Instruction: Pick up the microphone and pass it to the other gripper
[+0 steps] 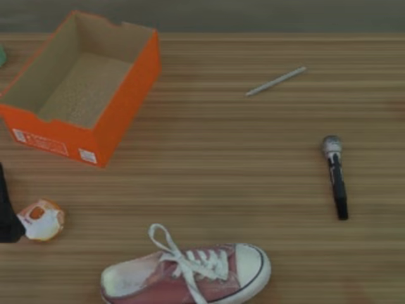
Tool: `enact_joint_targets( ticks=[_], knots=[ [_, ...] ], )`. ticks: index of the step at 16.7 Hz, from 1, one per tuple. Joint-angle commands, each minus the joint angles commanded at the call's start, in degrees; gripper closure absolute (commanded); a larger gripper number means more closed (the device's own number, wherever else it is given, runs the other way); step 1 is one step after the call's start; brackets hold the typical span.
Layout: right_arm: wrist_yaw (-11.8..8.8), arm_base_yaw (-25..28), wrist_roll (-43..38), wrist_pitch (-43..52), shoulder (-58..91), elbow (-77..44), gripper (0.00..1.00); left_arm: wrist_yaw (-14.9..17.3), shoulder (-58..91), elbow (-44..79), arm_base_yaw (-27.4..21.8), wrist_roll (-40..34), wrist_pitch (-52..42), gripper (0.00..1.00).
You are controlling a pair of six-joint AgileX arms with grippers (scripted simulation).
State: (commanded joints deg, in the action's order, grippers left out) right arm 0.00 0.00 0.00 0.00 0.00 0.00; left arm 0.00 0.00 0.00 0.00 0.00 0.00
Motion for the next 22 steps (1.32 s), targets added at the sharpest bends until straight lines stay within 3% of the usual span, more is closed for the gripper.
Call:
enact_joint_targets(
  ticks=[4,8,22],
  knots=[
    [-0.19,0.53,-0.4,0.97,1.76,-1.58,0.0,0.0,0.0,0.0,0.0,0.0,0.0,0.0],
    [-0.53,2.84,-2.6,6.71,12.64,-10.22,0.0,0.0,0.0,0.0,0.0,0.0,0.0,0.0],
    [0.15,14.1,-15.58,42.06,88.63,-61.72,0.0,0.0,0.0,0.0,0.0,0.0,0.0,0.0]
  ],
)
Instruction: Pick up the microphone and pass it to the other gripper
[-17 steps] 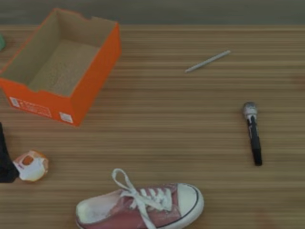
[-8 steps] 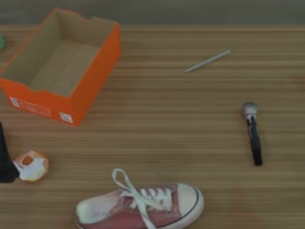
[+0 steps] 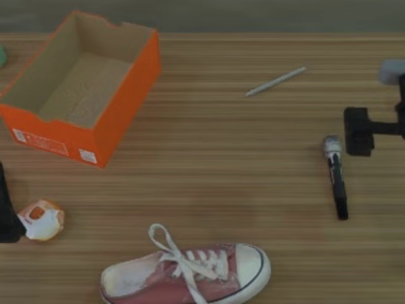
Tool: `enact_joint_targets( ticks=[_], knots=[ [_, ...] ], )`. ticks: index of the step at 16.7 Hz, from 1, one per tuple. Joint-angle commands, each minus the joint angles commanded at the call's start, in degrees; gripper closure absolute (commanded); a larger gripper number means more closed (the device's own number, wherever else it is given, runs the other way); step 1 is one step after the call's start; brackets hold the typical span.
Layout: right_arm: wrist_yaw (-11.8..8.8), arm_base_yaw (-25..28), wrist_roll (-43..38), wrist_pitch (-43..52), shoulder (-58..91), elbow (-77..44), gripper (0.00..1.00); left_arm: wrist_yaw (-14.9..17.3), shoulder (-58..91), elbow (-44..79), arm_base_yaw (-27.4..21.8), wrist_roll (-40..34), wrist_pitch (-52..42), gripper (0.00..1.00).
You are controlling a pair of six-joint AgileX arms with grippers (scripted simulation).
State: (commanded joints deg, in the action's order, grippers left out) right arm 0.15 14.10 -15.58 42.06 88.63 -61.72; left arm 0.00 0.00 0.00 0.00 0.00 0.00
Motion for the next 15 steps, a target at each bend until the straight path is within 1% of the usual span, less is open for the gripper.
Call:
enact_joint_targets(
  ticks=[3,6,12,15],
  knots=[
    [-0.05,1.86,-2.08,5.42,12.42,-8.26,0.0,0.0,0.0,0.0,0.0,0.0,0.0,0.0],
    [-0.16,3.06,-3.36,8.68,19.78,-13.44,0.0,0.0,0.0,0.0,0.0,0.0,0.0,0.0],
    [-0.21,3.4,-3.7,9.52,21.66,-14.81,0.0,0.0,0.0,0.0,0.0,0.0,0.0,0.0],
    [-0.21,3.17,-3.6,8.47,22.16,-14.25,0.0,0.0,0.0,0.0,0.0,0.0,0.0,0.0]
  ],
)
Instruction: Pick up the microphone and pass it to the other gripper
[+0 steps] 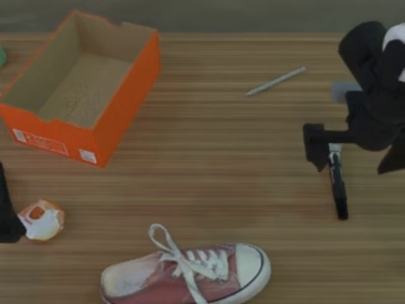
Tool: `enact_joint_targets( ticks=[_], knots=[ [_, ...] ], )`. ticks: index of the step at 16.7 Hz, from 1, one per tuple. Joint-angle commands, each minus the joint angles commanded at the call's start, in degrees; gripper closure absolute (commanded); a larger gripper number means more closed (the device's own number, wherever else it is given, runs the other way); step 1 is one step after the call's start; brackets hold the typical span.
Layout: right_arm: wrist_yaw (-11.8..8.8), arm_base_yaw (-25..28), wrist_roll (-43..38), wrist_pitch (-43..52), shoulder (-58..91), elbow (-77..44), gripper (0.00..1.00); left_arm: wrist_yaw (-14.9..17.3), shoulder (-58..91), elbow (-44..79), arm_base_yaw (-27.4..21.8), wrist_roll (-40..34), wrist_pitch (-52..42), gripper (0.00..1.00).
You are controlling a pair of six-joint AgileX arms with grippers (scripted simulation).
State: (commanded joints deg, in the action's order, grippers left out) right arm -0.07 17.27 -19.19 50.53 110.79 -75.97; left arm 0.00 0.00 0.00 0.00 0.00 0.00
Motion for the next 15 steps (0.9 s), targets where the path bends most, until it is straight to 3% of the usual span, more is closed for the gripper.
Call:
enact_joint_targets(
  ticks=[8,13,15],
  knots=[
    [0.1,0.3,-0.33,-17.1,10.79,6.09,0.0,0.0,0.0,0.0,0.0,0.0,0.0,0.0],
    [0.11,0.33,-0.37,-18.44,11.82,6.62,0.0,0.0,0.0,0.0,0.0,0.0,0.0,0.0],
    [0.11,0.33,-0.37,-18.44,11.82,6.62,0.15,0.0,0.0,0.0,0.0,0.0,0.0,0.0]
  ],
)
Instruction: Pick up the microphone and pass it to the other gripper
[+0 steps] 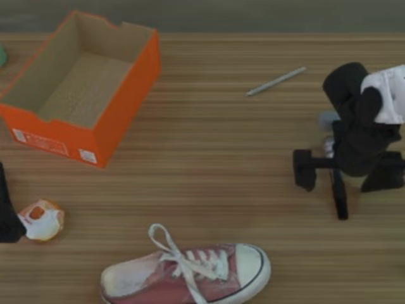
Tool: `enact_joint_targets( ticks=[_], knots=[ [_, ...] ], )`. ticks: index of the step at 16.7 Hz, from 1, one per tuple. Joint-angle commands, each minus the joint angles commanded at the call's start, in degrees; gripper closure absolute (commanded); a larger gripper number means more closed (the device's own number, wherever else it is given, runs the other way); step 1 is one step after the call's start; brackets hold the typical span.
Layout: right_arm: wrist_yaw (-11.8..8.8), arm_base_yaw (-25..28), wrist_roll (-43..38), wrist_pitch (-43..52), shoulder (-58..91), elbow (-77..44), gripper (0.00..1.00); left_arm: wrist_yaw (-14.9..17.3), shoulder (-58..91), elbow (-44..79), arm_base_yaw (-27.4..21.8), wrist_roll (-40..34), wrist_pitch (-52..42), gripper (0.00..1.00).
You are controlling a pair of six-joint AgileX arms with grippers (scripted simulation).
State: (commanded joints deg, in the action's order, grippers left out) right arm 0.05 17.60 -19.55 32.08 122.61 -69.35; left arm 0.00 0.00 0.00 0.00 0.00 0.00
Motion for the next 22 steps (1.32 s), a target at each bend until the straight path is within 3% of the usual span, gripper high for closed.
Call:
enact_joint_targets(
  ticks=[11,19,20,22],
  knots=[
    [0.0,0.0,0.0,0.0,0.0,0.0,0.98,0.0,0.0,0.0,0.0,0.0,0.0,0.0],
    [0.0,0.0,0.0,0.0,0.0,0.0,1.0,0.0,0.0,0.0,0.0,0.0,0.0,0.0],
    [2.38,-0.2,1.21,2.21,-3.59,-0.92,1.0,0.0,0.0,0.0,0.0,0.0,0.0,0.0],
    [2.1,-0.16,1.38,1.54,-3.67,-0.79,1.0,0.0,0.0,0.0,0.0,0.0,0.0,0.0]
  ],
)
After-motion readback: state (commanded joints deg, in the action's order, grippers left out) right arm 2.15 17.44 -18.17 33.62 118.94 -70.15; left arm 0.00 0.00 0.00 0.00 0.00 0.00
